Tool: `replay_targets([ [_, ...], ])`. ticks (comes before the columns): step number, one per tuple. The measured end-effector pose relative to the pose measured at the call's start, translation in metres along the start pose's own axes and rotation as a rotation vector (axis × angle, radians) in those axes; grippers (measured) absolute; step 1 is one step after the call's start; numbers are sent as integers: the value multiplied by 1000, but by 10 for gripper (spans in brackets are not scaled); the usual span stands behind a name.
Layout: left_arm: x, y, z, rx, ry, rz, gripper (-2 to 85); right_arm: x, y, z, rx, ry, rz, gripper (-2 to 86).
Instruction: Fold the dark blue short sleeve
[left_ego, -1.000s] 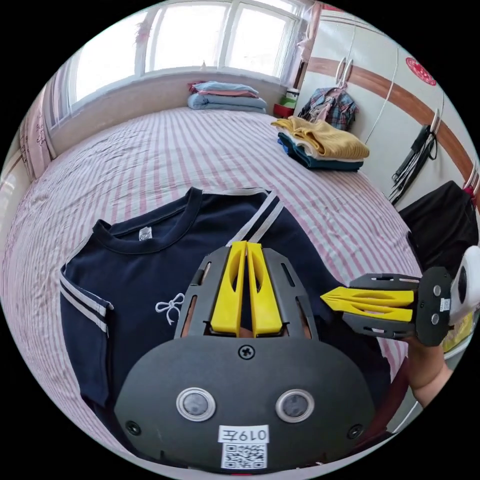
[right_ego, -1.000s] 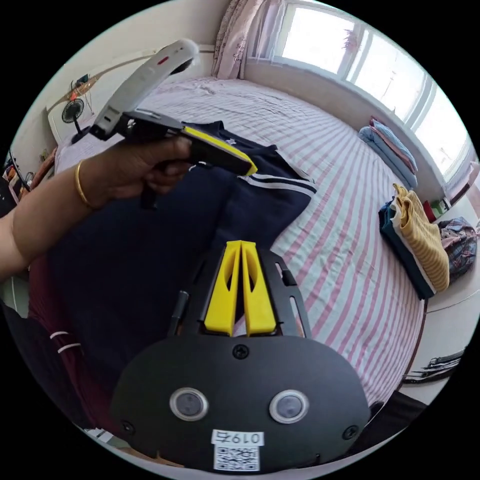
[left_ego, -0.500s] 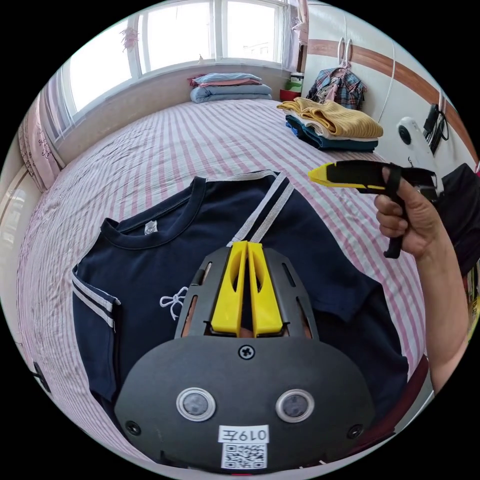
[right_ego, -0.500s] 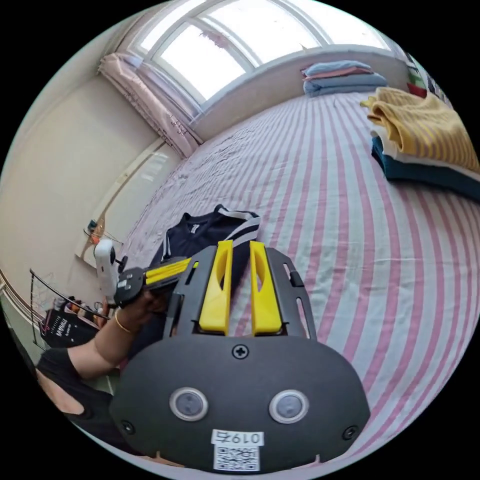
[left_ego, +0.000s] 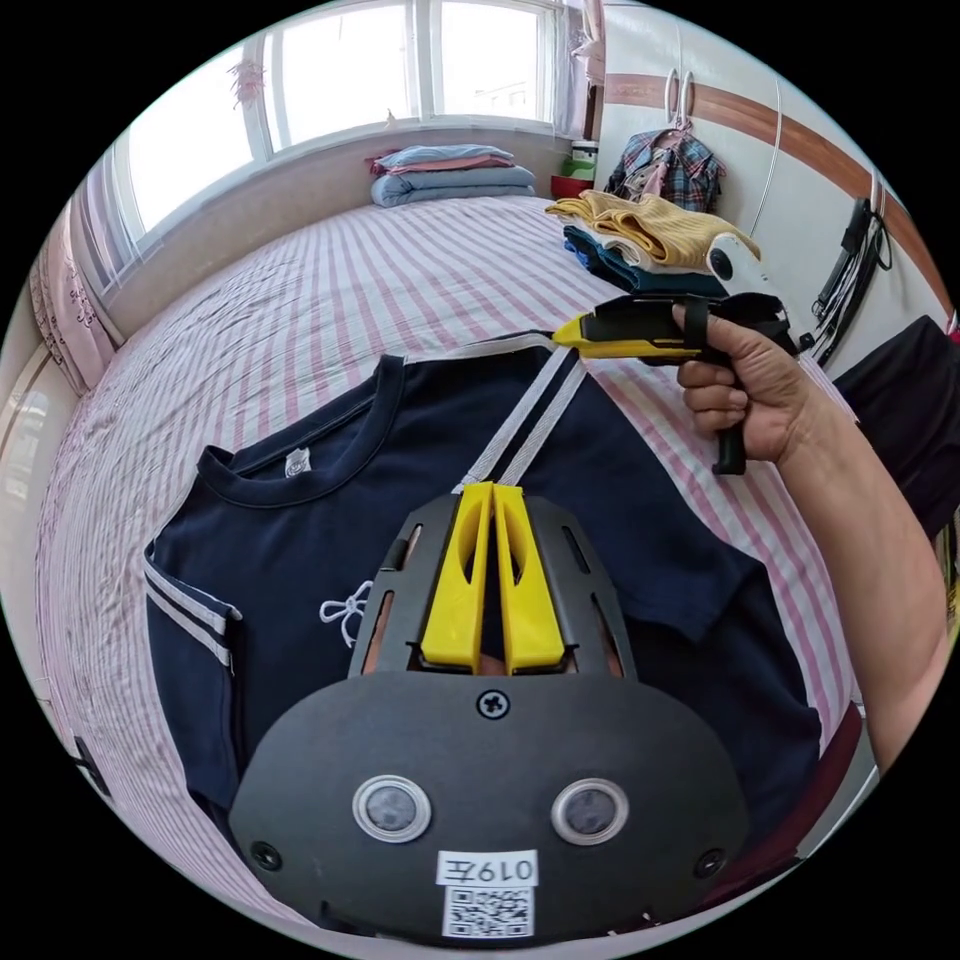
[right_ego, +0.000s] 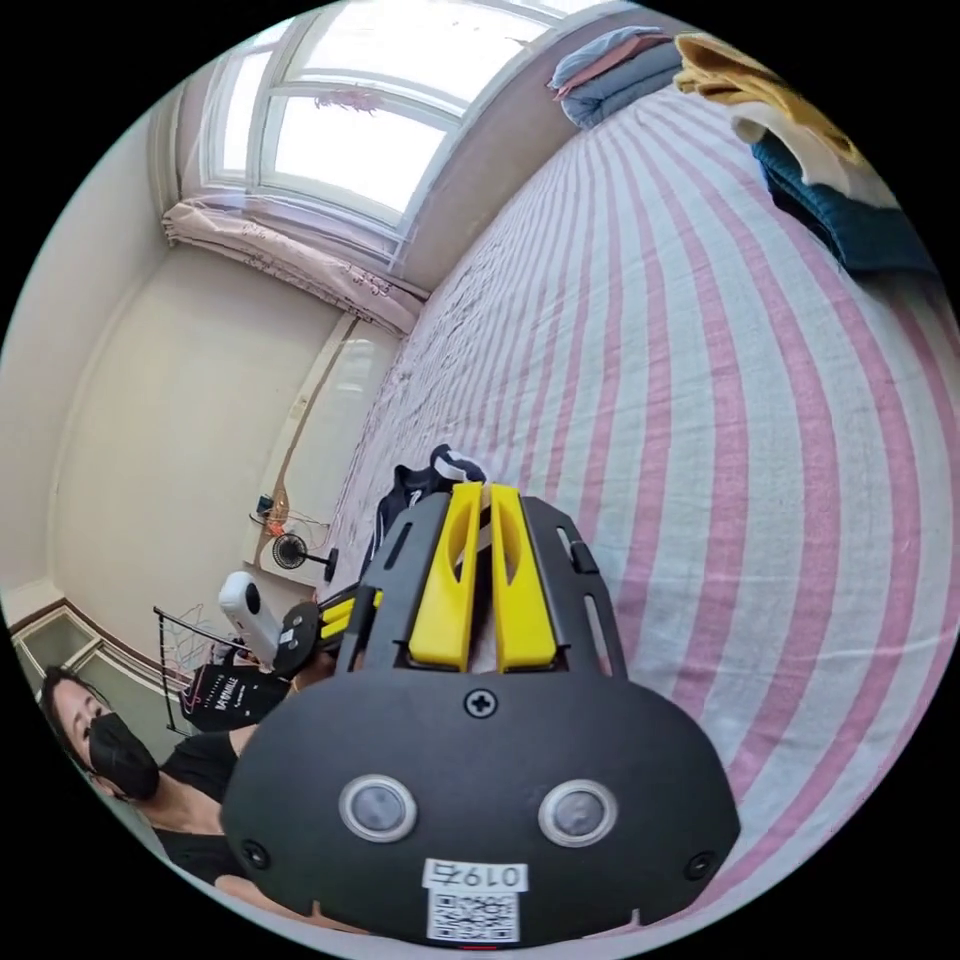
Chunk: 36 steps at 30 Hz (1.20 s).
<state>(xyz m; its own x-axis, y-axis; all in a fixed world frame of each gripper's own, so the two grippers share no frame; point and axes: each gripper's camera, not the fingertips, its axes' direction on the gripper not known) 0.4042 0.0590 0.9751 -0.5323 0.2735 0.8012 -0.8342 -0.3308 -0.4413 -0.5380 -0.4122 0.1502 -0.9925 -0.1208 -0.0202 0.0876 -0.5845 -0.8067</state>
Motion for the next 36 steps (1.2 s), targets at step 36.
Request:
replay_targets([
  [36,-80,-99,6,77,50,-98,8,-35,21,48,-86,409,-180,-3],
])
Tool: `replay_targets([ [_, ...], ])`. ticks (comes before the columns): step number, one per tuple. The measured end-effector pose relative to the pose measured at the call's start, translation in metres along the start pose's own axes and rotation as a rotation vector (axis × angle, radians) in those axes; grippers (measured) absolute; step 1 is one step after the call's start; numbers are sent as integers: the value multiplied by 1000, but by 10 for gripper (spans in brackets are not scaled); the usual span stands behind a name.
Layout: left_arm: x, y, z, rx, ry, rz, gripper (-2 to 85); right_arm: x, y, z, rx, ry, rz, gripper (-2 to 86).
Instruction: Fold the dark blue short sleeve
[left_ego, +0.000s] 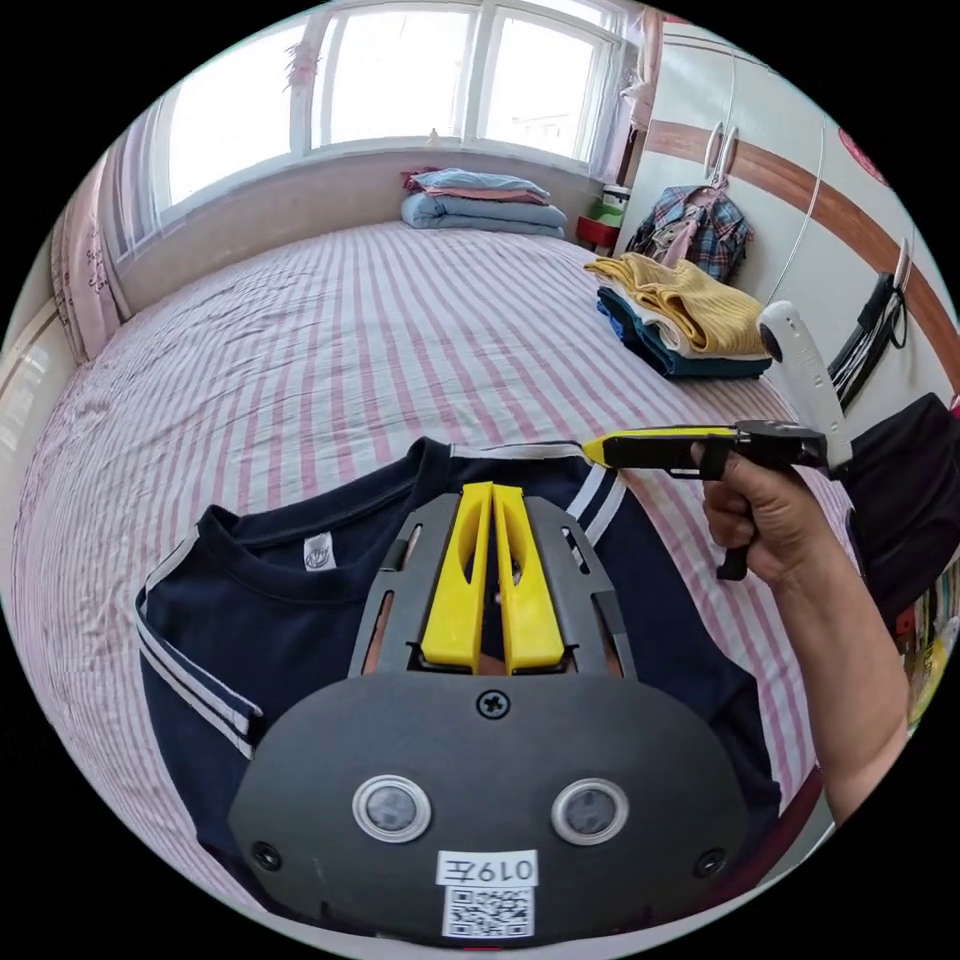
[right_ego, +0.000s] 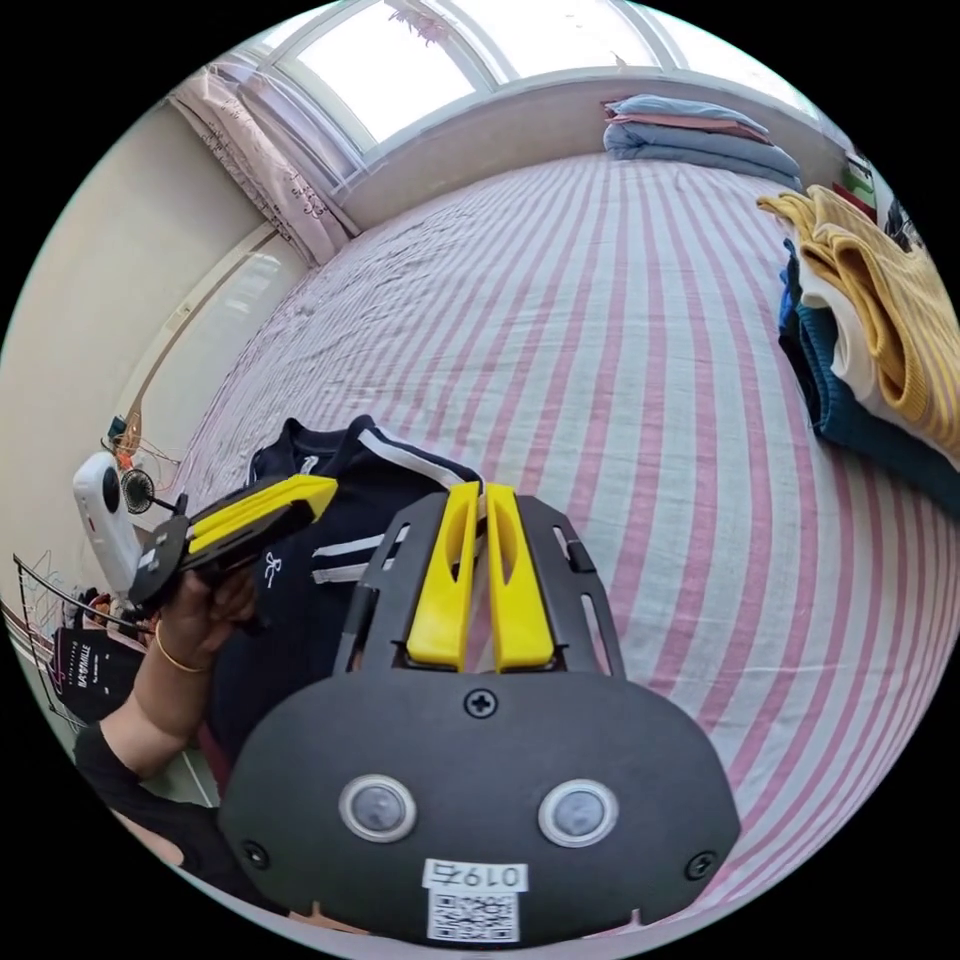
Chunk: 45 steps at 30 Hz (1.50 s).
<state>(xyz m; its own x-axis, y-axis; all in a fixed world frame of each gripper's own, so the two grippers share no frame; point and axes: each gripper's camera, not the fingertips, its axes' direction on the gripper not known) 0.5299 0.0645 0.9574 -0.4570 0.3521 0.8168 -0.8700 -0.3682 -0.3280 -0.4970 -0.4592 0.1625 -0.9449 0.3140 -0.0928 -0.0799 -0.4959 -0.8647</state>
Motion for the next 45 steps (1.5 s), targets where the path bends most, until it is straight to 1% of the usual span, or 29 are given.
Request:
replay_targets([
  [4,-4,-19,21,-99,-114,27,7,-12,12,-2,19,87,-42,-8],
  [7,-19,-21,25,-109,-74,-23,6,-23,22,-2,37,153,-76,-8],
  [10,-29,-19,23,-111,-18,-73,6,-29,33,7,11,197,-74,-5],
  [13,-29,-15,16,-126,-22,-27,5,-28,45,2,22,158,-77,8],
  [15,-31,-13,12,-143,-8,-20,5,-24,54,-3,23,146,-69,33],
  [18,-39,-9,3,-160,53,-39,5,-16,72,-14,39,100,-37,50],
  [20,-41,-3,-5,-166,61,-35,6,-15,85,-25,63,86,-22,47],
  [23,-36,7,-14,-174,37,0,7,-29,110,-38,89,59,-86,14],
  [26,-32,20,-26,-178,16,9,6,-48,129,-31,16,54,-165,-4],
  [28,-30,29,-35,-181,17,9,6,-55,144,-19,-60,116,-199,-8],
  [29,-29,34,-41,-183,6,21,6,-55,148,-18,-64,131,-200,-8],
  [33,-17,52,-64,-182,-76,128,7,-53,183,-40,41,159,-173,-9],
  [35,-12,66,-86,-140,-108,156,6,-57,203,-56,98,173,-178,-10],
  [36,-12,70,-92,-127,-97,151,6,-62,219,-69,147,143,-188,-10],
  [38,-16,86,-119,-65,3,118,6,-71,247,-89,212,80,-204,-10],
  [40,-23,100,-139,-24,54,51,6,-89,292,-115,279,-4,-250,-10],
  [41,-27,111,-155,4,98,12,6,-94,305,-122,295,-15,-265,-10],
  [43,-29,132,-185,55,146,-6,5,-119,362,-150,336,5,-348,-10],
  [45,-24,164,-225,147,168,31,6,-134,408,-174,407,33,-373,-10],
])
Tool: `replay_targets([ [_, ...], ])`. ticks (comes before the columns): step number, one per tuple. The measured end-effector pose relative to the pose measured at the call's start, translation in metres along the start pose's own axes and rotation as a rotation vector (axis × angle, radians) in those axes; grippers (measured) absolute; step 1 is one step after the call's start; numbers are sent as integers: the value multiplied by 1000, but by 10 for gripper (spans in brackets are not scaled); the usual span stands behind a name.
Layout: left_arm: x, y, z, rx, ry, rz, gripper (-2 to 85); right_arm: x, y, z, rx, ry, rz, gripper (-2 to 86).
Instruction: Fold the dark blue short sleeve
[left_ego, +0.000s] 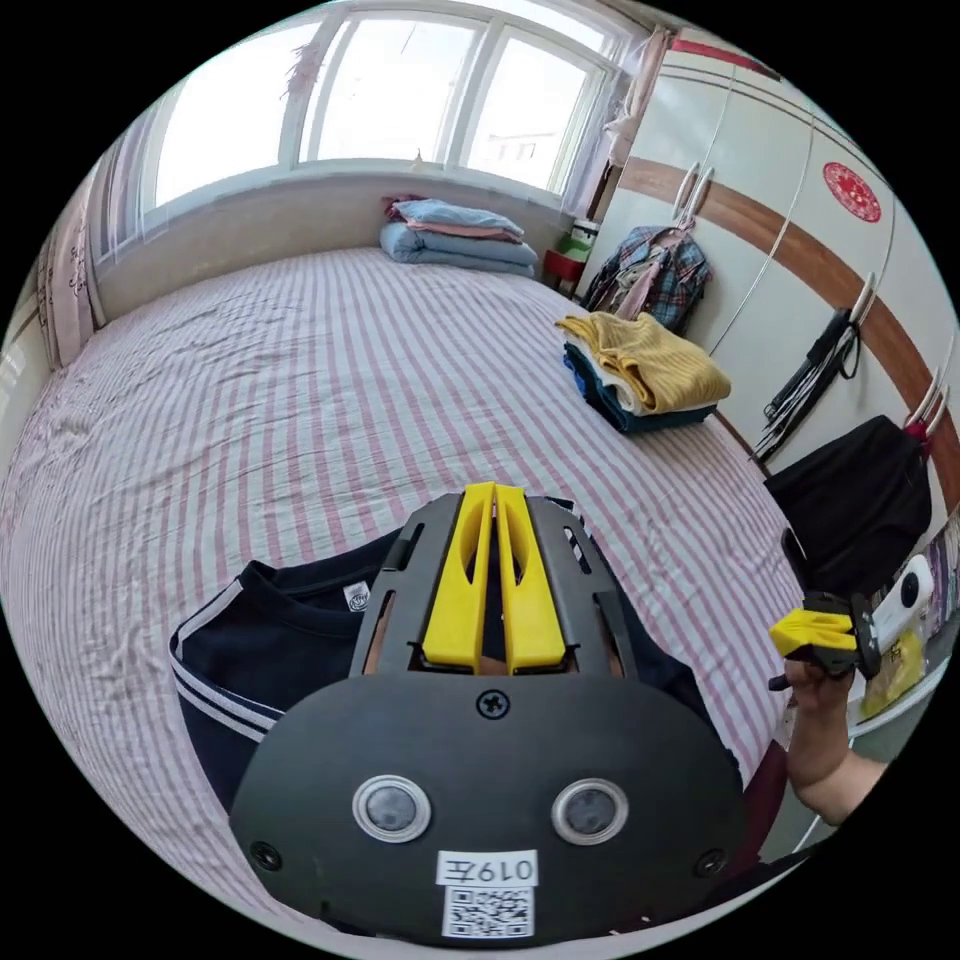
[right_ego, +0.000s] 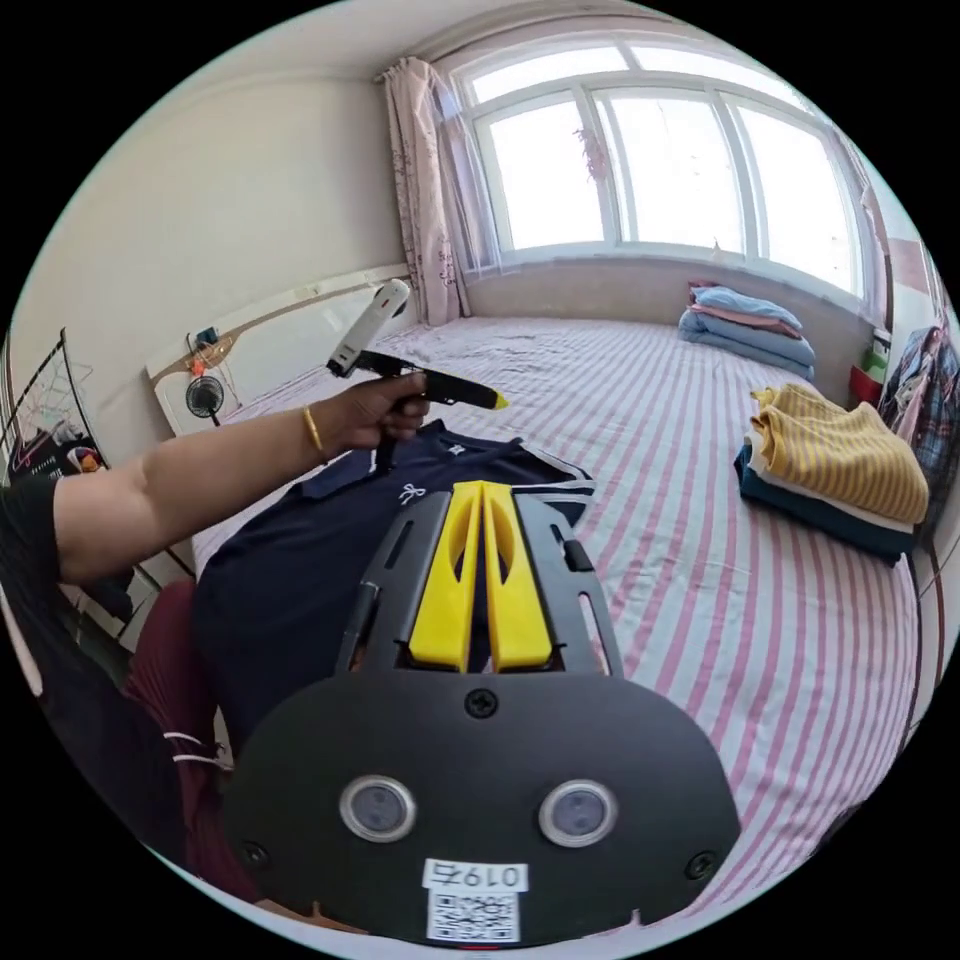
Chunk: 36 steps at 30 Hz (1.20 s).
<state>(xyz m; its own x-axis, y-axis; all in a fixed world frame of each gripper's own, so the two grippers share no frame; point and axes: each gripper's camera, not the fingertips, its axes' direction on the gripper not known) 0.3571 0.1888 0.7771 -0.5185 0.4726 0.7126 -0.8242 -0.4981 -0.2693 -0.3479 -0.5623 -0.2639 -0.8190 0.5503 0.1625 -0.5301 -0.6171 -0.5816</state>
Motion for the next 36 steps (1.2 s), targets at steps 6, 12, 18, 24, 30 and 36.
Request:
replay_targets([
  [6,67,162,-154,215,-32,112,7,-73,88,-99,187,56,25,-9],
  [12,114,343,-246,132,-89,-32,7,-110,162,-122,81,12,254,-7],
  [18,146,442,-294,76,-133,-128,8,-123,197,-129,-19,57,405,-5],
  [24,238,460,-283,100,53,65,9,-77,146,-99,-75,82,342,18],
  [30,340,461,-243,79,-36,265,11,-29,93,-34,-261,3,327,75],
  [36,377,476,-218,16,-63,285,12,-33,70,-9,-314,37,242,80],
])
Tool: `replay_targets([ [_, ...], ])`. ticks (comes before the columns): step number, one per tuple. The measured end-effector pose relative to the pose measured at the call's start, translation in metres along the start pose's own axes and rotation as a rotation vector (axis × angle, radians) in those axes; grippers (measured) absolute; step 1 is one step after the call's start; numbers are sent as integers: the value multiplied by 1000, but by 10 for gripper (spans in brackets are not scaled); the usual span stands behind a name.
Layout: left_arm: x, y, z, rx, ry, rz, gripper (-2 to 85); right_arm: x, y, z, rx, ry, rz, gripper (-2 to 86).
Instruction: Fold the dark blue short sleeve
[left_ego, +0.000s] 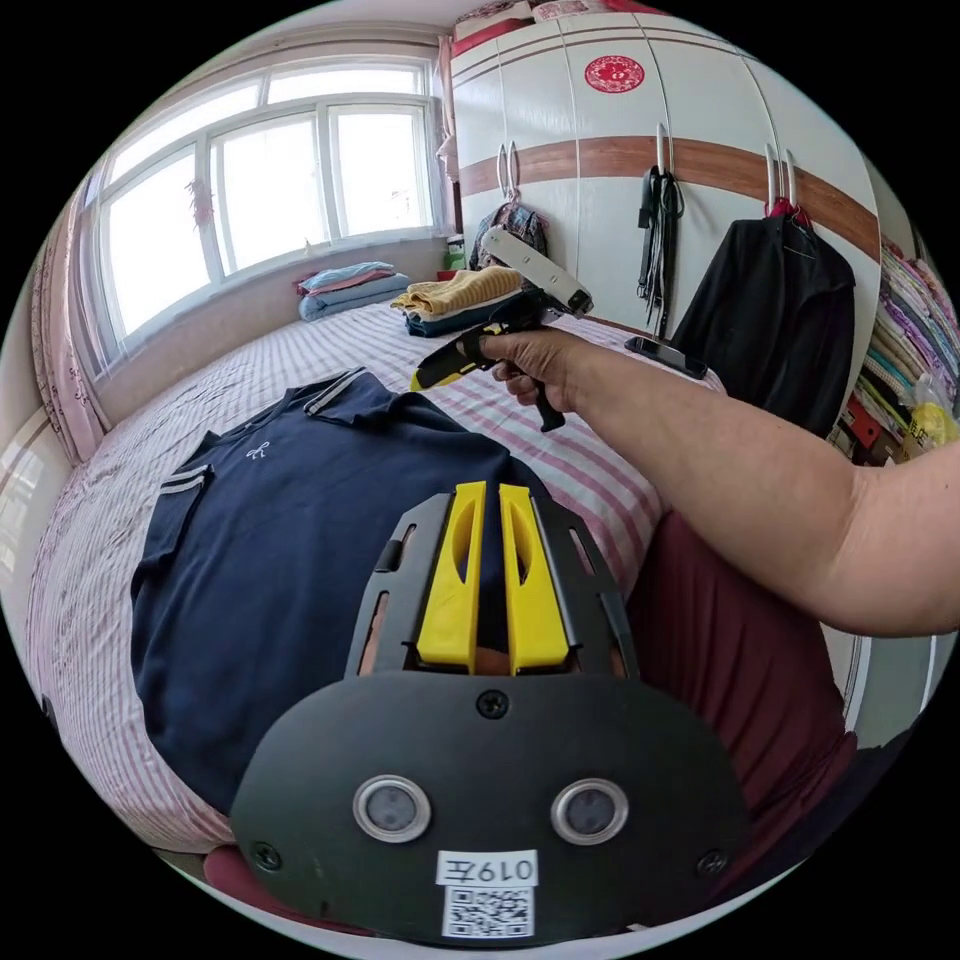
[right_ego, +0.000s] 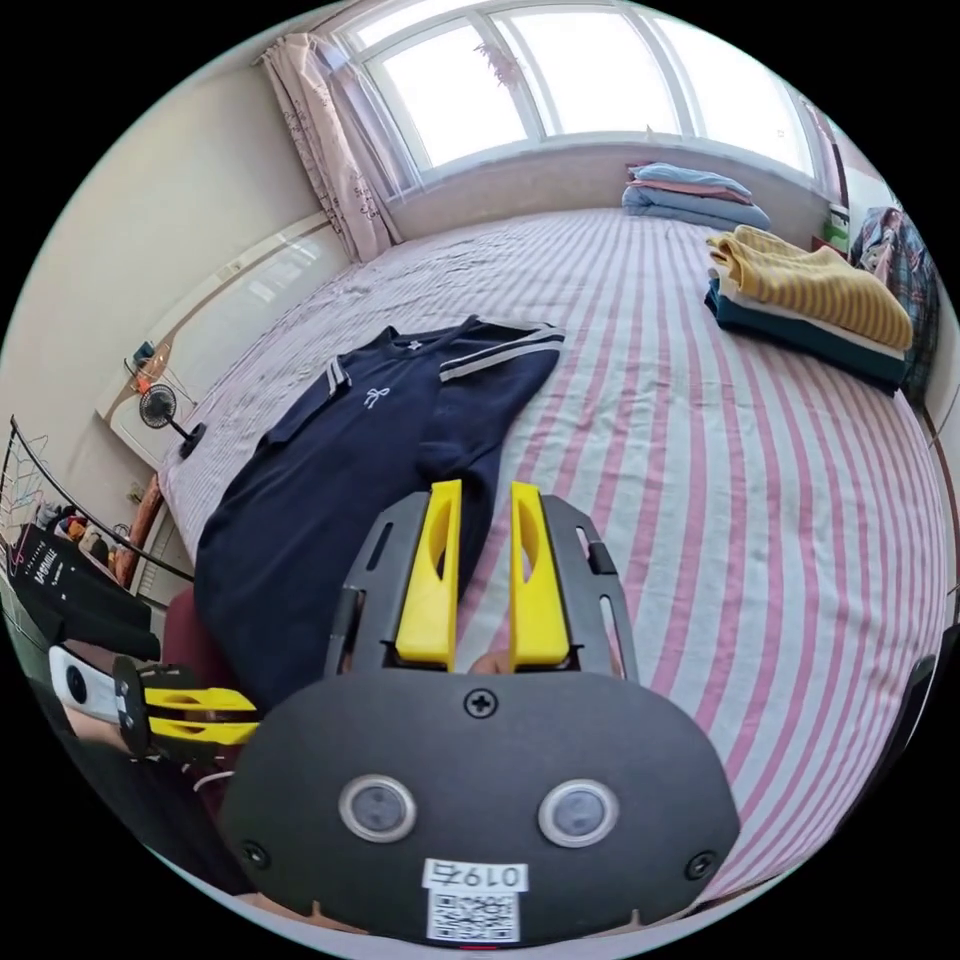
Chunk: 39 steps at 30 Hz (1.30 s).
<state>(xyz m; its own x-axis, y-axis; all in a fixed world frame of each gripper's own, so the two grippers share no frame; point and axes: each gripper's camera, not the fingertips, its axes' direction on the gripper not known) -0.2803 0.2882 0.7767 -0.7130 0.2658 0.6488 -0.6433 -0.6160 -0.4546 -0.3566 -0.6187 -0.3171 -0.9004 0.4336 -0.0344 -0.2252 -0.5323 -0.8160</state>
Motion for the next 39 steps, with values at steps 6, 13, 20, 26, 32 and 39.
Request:
replay_targets([
  [6,21,6,7,-27,-2,-1,13,-20,-18,-1,17,107,-43,78],
  [13,35,14,9,-22,33,-41,11,-32,-43,-1,-101,88,-100,75],
  [20,37,25,11,-7,43,-125,9,-36,-59,0,-150,48,-103,70],
  [26,45,26,21,-24,62,-129,9,-37,-69,1,-164,27,-102,74],
  [32,46,20,37,-73,102,-153,10,-45,-81,5,-182,72,-123,16],
  [39,48,18,56,-118,140,-183,9,-57,-92,-4,-149,229,-152,-6],
])
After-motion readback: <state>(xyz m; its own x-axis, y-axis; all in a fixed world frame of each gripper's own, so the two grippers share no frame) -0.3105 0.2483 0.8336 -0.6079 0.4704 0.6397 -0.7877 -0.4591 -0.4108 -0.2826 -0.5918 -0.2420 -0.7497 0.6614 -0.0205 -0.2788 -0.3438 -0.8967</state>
